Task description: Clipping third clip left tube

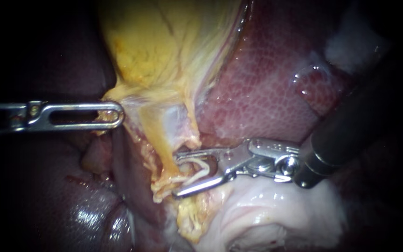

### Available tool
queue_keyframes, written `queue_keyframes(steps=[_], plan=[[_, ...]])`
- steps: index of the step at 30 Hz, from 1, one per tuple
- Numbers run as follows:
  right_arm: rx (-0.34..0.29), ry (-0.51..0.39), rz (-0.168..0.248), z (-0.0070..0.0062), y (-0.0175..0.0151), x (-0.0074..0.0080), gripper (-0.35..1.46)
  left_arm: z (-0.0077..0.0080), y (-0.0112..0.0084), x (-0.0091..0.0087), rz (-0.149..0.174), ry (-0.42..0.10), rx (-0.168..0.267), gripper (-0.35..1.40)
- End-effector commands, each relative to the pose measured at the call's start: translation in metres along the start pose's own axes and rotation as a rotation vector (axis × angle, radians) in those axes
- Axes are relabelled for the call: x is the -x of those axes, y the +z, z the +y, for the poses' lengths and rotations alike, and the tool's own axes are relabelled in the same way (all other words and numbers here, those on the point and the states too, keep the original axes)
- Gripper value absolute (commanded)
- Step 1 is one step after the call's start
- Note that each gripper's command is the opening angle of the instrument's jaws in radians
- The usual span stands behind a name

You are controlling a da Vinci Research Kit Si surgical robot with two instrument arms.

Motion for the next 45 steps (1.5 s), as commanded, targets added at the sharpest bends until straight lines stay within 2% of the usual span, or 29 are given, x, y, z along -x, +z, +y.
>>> queue_keyframes(steps=[1,5,9,13,16,24,33,38,39,41,42,43,45], plan=[[-0.007,0.006,-0.001,-0.0001,0.0002,0.0000,0.60,0.0000,0.0000,0.0000,0.000,0.000,0.000,-0.35],[-0.031,0.032,0.010,-0.0005,0.0008,0.0000,0.60,0.0000,0.0000,0.0000,0.000,0.000,0.000,-0.35],[-0.077,0.062,0.056,-0.0013,0.0005,-0.0006,0.60,0.0000,-0.0001,0.0000,0.000,0.000,0.000,-0.35],[-0.114,0.086,0.105,-0.0021,0.0004,-0.0018,0.60,0.0000,-0.0001,0.0000,0.000,0.000,0.000,-0.35],[-0.135,0.098,0.123,-0.0027,0.0003,-0.0025,0.60,0.0000,-0.0001,0.0000,0.000,0.000,0.000,-0.35],[-0.159,0.125,0.129,-0.0031,0.0008,-0.0028,0.58,0.0000,0.0000,0.0000,0.000,0.000,0.000,-0.35],[-0.156,0.121,0.130,-0.0022,0.0035,-0.0030,0.58,-0.0001,0.0003,-0.0001,-0.002,0.001,0.002,-0.35],[-0.155,0.122,0.130,-0.0020,0.0038,-0.0032,0.56,-0.0001,0.0004,-0.0002,-0.002,0.001,0.002,-0.35],[-0.164,0.122,0.128,-0.0019,0.0035,-0.0033,0.45,-0.0001,0.0004,-0.0002,-0.002,0.001,0.002,-0.35],[-0.211,0.141,0.115,-0.0020,0.0028,-0.0032,0.05,-0.0001,0.0004,-0.0002,-0.002,0.001,0.002,-0.35],[-0.209,0.142,0.115,-0.0020,0.0023,-0.0031,-0.23,-0.0001,0.0004,-0.0002,-0.002,0.001,0.002,-0.35],[-0.198,0.143,0.119,-0.0020,0.0021,-0.0032,-0.35,-0.0001,0.0004,-0.0002,-0.002,0.001,0.002,-0.35],[-0.199,0.145,0.120,-0.0017,0.0020,-0.0036,-0.35,-0.0001,0.0004,-0.0002,-0.002,0.001,0.002,-0.35]])
